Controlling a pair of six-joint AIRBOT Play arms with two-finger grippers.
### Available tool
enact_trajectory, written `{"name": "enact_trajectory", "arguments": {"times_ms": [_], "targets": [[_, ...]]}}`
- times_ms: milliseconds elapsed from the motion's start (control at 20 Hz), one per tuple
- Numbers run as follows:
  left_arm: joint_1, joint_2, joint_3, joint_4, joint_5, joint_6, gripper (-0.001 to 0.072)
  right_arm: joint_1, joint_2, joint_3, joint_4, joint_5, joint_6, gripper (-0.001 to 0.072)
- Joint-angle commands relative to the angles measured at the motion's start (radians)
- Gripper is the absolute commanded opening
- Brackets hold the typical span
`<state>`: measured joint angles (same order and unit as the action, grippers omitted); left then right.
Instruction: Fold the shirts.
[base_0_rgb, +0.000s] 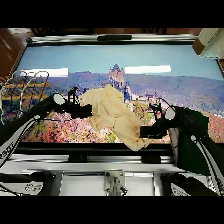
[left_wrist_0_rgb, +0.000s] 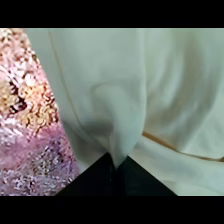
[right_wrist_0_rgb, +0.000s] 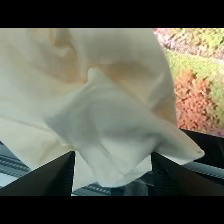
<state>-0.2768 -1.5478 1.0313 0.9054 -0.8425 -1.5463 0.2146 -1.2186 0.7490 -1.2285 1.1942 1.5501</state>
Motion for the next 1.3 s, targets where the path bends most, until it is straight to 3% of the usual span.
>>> {"name": "enact_trajectory", "arguments": {"times_ms": [0,50,100,300,500,600,850,1000,1250], "targets": [[0.007,0.001,0.019,0.006,-0.031,0.036,0.0033,0.063,-0.064,-0.005,-0.051,-0.064,0.021,0.0549],[0.010,0.001,0.030,0.007,-0.050,0.055,0.0033,0.077,-0.069,-0.005,-0.079,-0.070,0.049,0.0263],[0.016,0.003,0.048,0.014,-0.075,0.074,0.0033,0.075,-0.064,-0.002,-0.092,-0.068,0.080,0.0088],[0.051,0.102,0.162,0.111,-0.140,0.106,0.0032,0.075,0.072,0.101,-0.175,-0.030,0.079,0.0071],[0.103,0.337,0.440,0.388,-0.252,0.102,0.0031,0.075,0.335,0.366,-0.435,-0.037,0.080,0.0072],[0.130,0.463,0.616,0.443,-0.268,0.099,0.0031,0.075,0.458,0.520,-0.538,-0.096,0.103,0.0072],[0.137,0.720,0.863,0.438,-0.246,0.004,0.0031,0.075,0.684,0.718,-0.447,-0.357,0.162,0.0072],[0.138,0.816,0.861,0.486,-0.273,0.004,0.0032,0.075,0.750,0.723,-0.389,-0.360,0.170,0.0072],[0.142,0.828,0.844,0.677,-0.542,-0.030,0.0032,0.075,0.747,0.723,-0.488,-0.374,0.172,0.0072]]}}
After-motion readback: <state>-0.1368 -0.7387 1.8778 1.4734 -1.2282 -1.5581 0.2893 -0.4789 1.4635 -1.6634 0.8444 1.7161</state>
